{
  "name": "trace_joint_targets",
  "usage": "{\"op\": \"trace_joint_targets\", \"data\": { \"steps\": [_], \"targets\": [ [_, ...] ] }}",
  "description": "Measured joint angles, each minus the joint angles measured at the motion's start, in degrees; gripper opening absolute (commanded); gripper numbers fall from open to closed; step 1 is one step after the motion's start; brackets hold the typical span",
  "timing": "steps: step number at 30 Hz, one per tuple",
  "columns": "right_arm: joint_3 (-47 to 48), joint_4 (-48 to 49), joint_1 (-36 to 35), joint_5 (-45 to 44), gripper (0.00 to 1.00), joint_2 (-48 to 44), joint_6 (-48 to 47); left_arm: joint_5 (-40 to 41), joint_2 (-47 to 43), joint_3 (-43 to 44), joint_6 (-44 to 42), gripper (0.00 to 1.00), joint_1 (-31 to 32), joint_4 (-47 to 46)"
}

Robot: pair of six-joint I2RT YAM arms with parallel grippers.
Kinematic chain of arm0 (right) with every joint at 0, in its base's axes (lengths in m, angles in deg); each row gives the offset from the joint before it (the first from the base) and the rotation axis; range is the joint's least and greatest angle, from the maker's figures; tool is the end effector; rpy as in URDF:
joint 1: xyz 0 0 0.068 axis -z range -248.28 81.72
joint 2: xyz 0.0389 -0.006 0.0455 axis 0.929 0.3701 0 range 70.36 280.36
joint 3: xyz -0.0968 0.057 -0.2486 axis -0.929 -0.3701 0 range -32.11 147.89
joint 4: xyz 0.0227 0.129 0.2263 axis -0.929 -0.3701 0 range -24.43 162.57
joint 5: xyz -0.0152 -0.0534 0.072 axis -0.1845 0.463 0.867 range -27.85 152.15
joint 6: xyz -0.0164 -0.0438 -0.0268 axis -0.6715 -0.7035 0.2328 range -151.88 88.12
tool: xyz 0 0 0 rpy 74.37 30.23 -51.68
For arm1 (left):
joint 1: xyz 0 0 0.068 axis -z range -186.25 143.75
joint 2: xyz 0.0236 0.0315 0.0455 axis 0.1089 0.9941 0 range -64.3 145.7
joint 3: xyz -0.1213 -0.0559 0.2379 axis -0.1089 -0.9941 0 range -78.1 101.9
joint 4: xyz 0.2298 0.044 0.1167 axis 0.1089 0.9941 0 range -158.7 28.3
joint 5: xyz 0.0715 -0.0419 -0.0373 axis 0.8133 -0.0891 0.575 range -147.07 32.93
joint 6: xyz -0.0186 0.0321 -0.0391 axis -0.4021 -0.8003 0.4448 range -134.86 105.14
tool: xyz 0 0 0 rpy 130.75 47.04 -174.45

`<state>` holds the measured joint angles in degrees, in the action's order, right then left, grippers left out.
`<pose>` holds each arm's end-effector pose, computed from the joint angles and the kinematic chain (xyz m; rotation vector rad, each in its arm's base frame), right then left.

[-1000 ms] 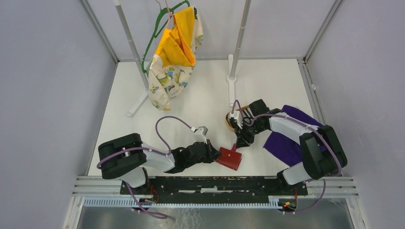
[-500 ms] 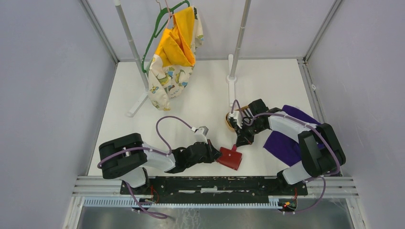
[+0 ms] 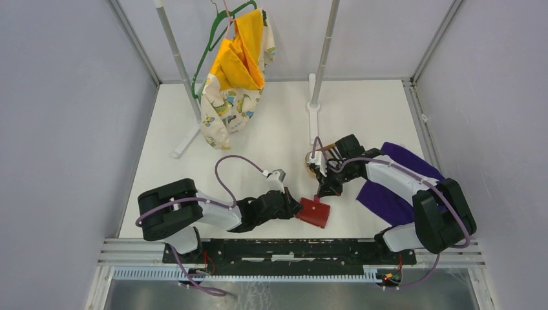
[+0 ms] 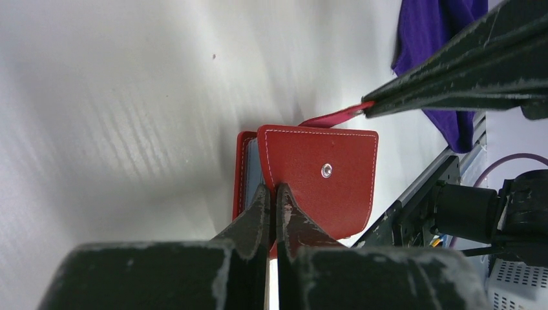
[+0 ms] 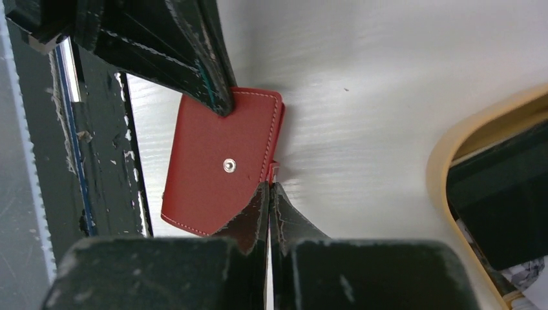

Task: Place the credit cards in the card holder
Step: Insert the credit card into the card holder.

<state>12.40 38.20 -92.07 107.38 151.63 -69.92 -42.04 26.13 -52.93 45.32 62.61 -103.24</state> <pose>0.2132 0.1217 0.1821 -1.4612 2.0966 1.0013 0.1068 -0.2505 0.1247 0.0021 2.2783 -1.0382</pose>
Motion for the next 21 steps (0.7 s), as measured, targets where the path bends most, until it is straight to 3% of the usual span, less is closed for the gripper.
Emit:
{"op": "trace_joint_targets", "data": {
  "steps": [9, 21],
  "targets": [
    [-1.7, 0.7, -7.9, -7.1, 0.0, -2.6, -6.1, 0.0, 0.8, 1.6, 0.4, 0.02, 0.0, 1.5],
    [-4.7, 1.2, -12.0, -10.4, 0.0, -6.3, -11.4, 0.0, 0.5, 2.2, 0.4, 0.02, 0.0, 3.2]
  ]
}}
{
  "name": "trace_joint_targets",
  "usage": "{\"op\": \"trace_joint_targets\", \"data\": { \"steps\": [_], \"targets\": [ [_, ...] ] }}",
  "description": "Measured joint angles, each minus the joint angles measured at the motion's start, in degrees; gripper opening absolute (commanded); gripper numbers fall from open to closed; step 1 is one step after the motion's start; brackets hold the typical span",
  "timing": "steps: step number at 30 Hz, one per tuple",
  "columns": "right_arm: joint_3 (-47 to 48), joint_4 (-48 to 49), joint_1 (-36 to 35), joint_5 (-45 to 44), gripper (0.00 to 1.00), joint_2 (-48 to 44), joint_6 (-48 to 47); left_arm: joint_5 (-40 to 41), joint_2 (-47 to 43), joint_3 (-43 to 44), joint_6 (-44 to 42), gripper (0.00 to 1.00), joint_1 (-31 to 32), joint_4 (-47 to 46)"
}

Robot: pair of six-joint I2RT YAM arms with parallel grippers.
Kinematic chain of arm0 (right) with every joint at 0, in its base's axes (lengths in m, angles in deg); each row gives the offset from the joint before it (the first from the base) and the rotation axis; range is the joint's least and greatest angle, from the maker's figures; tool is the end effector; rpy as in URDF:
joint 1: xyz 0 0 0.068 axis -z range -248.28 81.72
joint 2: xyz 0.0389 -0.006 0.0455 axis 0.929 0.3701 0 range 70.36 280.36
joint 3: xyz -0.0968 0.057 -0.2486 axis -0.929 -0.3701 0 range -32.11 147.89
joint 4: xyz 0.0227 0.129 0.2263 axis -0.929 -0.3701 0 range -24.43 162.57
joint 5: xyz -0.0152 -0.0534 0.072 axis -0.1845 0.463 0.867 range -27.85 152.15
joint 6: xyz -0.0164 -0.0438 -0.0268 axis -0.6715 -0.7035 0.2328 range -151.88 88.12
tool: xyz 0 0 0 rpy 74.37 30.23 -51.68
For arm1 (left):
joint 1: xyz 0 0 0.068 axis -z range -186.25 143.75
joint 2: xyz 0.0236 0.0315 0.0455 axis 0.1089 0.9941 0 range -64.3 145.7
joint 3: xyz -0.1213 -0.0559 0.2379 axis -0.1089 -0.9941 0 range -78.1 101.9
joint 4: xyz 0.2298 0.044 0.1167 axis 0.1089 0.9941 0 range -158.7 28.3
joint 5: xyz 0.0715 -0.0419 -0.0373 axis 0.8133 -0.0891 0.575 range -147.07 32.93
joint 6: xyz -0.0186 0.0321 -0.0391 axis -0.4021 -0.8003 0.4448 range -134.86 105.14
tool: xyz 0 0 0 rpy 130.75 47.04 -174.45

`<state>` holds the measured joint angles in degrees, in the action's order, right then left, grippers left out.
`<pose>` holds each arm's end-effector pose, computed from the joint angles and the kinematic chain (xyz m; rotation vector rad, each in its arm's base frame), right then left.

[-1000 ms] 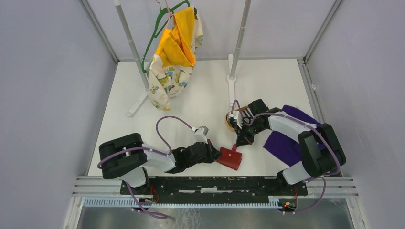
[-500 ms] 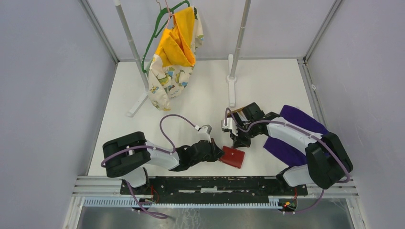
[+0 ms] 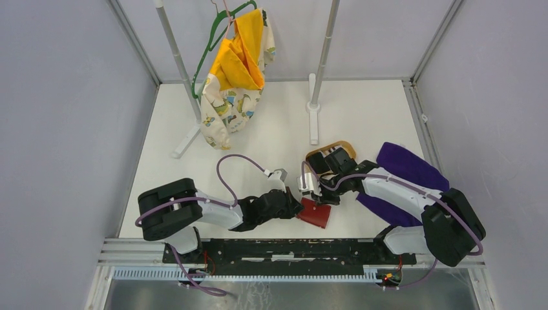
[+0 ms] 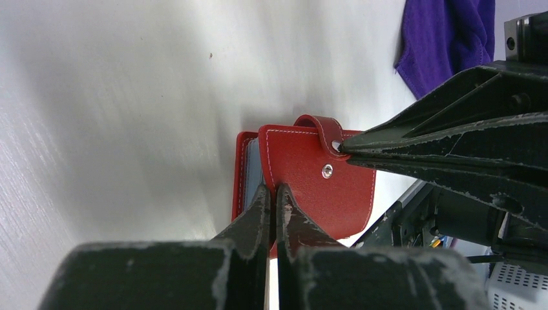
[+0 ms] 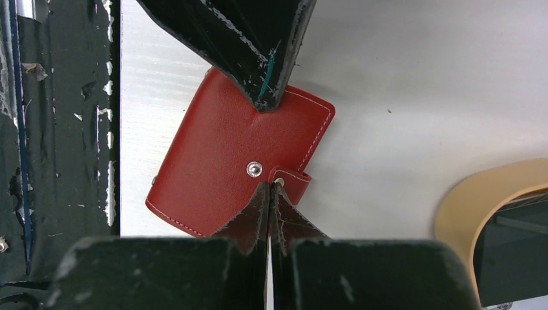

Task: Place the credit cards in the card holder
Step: Insert the credit card into the card holder.

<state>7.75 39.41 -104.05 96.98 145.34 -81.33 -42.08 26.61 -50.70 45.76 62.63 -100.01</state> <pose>0.1704 0.1479 0.1807 -1.8759 1.8082 0.7505 0.1091 -0.2569 0.1271 -0.0008 2.3013 -1.0173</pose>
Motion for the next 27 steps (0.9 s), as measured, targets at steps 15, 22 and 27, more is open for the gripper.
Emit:
{"op": "trace_joint_targets", "data": {
  "steps": [15, 22, 27],
  "targets": [
    [-0.7, 0.1, -2.6, -0.2, 0.0, -0.8, -1.8, -0.5, -0.7, 0.2, 0.0, 0.02, 0.2, 1.6],
    [-0.8, -0.1, -2.9, -0.2, 0.0, -1.0, -2.0, -0.7, -1.7, 0.2, 0.0, 0.24, 0.3, 2.8],
    [-1.1, 0.0, -3.1, -0.2, 0.0, -1.0, -1.9, -0.6, -6.0, 0.1, -0.1, 0.37, 0.3, 7.5]
  ]
}}
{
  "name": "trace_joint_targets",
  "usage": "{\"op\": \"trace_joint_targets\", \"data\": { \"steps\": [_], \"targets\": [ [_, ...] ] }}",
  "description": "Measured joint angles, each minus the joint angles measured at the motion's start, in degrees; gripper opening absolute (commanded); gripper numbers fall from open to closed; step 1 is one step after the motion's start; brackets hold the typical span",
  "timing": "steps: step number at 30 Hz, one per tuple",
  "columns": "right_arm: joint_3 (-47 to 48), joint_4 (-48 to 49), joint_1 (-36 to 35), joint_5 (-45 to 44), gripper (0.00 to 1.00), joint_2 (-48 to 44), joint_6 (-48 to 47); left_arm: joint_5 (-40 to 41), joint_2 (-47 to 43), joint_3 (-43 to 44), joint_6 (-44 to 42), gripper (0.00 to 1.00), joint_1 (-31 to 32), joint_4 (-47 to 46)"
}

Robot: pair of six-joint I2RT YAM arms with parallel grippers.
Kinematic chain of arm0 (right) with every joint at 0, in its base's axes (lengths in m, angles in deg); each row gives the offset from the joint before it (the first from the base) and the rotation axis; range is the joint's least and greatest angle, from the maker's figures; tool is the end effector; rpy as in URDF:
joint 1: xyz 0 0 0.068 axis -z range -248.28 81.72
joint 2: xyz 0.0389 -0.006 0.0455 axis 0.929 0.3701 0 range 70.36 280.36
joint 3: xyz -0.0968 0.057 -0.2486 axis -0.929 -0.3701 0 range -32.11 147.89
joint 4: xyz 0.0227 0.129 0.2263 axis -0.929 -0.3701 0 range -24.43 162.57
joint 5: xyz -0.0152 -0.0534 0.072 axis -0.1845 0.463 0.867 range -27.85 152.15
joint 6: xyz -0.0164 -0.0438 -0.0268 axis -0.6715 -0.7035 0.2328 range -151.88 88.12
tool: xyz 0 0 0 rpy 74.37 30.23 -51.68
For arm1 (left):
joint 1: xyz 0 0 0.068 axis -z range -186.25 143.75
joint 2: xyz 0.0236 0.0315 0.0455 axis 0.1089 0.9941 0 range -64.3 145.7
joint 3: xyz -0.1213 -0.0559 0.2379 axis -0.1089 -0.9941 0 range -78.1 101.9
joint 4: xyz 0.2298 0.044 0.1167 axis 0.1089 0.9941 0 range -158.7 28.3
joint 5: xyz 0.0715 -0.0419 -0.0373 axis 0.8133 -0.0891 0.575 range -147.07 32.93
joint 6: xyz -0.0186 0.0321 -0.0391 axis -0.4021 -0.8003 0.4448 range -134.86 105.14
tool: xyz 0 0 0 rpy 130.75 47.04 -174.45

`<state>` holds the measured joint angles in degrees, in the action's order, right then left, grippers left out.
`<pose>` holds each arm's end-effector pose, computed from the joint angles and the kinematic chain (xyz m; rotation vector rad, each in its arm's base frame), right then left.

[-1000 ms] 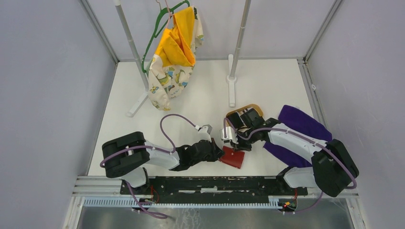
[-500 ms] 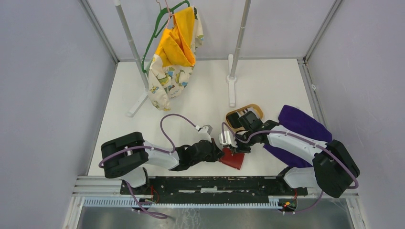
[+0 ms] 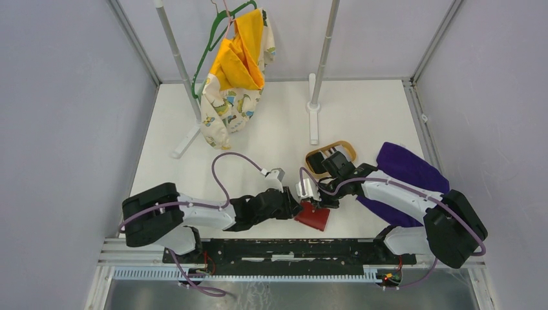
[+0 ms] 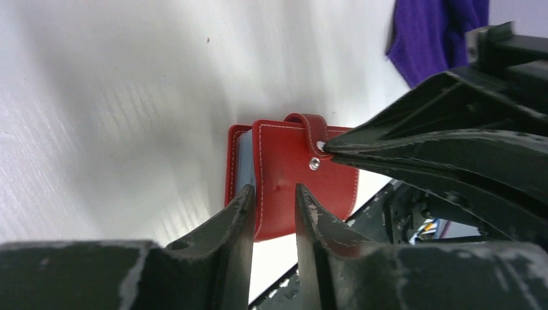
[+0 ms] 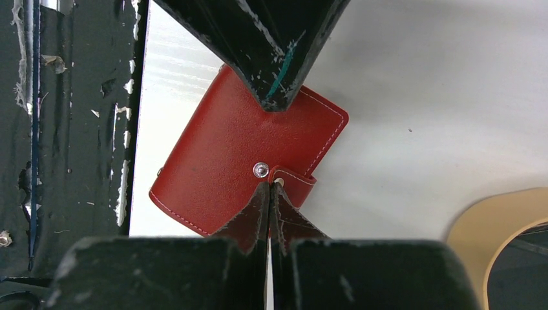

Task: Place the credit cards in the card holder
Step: Insert the credit card into the card holder.

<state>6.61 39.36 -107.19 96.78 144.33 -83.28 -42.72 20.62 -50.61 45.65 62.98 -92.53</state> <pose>0.1582 0.1538 0.1787 -1.9589 1.7302 0.7545 0.1038 -0.2488 0.1422 0.0204 2.3277 -1.0034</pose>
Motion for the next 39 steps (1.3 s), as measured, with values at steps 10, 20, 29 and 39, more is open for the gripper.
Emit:
{"op": "trace_joint_targets", "data": {
  "steps": [10, 20, 29, 39],
  "targets": [
    [-0.1, 0.3, 0.0, 0.0, 0.0, 0.0, 0.6, -1.5, -7.9, -1.5, -0.2, 0.19, 0.0, 1.5],
    [-0.1, 0.4, 0.0, 0.0, 0.0, 0.0, 0.7, -9.1, 4.3, 2.3, -2.1, 0.02, 0.0, -2.9],
    [-0.1, 0.3, 0.0, 0.5, 0.0, -0.2, 0.5, -9.9, 6.6, 4.6, -2.0, 0.02, -0.1, -2.4],
    [-0.1, -0.6, 0.0, 1.4, 0.0, -2.3, -0.8, -10.1, 7.0, 3.9, -1.1, 0.02, -0.5, -3.8]
  ]
}}
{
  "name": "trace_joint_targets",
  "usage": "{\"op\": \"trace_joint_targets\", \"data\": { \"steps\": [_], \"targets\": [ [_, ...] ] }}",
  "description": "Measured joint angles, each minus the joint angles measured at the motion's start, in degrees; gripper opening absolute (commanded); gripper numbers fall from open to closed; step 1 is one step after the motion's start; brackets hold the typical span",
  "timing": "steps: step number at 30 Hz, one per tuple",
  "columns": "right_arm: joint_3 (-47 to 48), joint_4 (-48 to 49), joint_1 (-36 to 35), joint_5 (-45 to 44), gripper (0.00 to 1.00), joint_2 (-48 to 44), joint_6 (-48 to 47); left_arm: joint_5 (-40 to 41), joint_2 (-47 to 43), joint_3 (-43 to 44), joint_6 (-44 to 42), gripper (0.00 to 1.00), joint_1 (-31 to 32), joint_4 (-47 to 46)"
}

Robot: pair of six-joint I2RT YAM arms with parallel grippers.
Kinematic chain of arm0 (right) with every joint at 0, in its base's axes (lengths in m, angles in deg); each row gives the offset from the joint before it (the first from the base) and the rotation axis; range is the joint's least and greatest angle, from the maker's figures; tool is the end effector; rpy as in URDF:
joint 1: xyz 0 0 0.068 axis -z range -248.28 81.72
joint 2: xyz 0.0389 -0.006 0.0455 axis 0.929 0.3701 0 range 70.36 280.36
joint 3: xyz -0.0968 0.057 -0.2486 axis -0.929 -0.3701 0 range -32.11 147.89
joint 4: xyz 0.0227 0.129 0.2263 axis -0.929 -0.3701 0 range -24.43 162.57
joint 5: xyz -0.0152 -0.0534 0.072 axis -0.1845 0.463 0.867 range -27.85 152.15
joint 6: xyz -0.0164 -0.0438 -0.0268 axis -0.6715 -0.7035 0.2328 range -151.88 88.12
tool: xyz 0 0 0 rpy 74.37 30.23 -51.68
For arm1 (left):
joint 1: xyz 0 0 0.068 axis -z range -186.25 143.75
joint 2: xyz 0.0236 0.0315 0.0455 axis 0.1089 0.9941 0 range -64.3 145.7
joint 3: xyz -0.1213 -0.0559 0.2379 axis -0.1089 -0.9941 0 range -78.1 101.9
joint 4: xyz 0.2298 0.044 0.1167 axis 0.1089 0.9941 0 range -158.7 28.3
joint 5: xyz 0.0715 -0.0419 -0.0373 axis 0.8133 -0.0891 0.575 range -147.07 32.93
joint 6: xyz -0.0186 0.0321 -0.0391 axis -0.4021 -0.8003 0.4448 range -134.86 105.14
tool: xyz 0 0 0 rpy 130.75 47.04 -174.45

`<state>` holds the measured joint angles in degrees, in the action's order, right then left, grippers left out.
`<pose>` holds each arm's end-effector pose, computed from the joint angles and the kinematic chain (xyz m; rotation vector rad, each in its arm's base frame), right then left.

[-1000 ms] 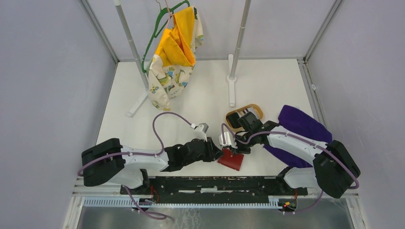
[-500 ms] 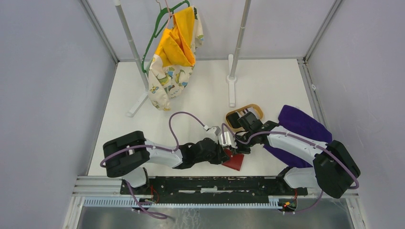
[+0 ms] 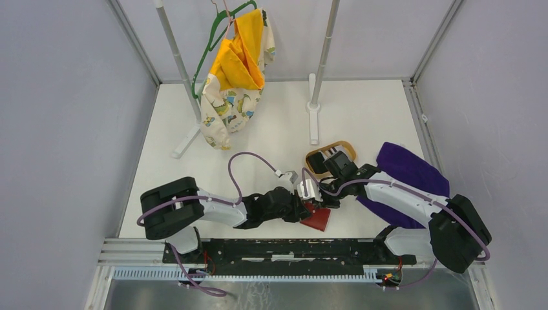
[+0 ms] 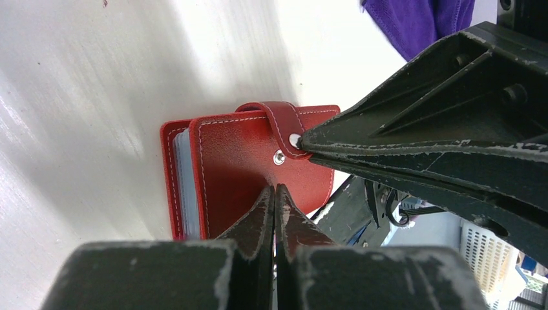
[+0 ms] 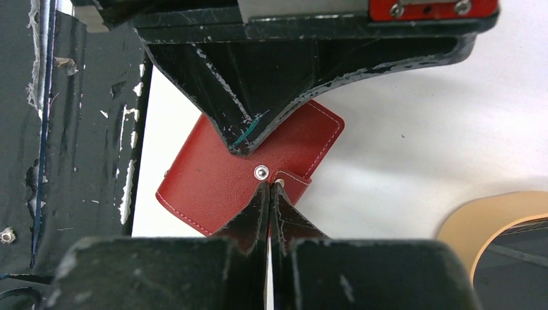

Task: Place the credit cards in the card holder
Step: Insert the credit card into the card holder.

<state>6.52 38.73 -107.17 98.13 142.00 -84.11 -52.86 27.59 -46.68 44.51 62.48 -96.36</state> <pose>0.1545 0.1516 0.1863 -1.9552 1.6779 0.7680 0.1090 -0.2728 0.1344 0.1483 2.3994 -1.1395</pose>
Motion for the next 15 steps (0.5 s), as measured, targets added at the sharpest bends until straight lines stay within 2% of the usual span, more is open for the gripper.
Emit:
{"op": "trace_joint_targets", "data": {
  "steps": [15],
  "targets": [
    [-0.9, 1.2, -3.1, -2.5, 0.0, 1.2, -1.2, -1.7, 1.0, -1.4, 0.8, 0.02, -0.9, -3.9]
  ]
}}
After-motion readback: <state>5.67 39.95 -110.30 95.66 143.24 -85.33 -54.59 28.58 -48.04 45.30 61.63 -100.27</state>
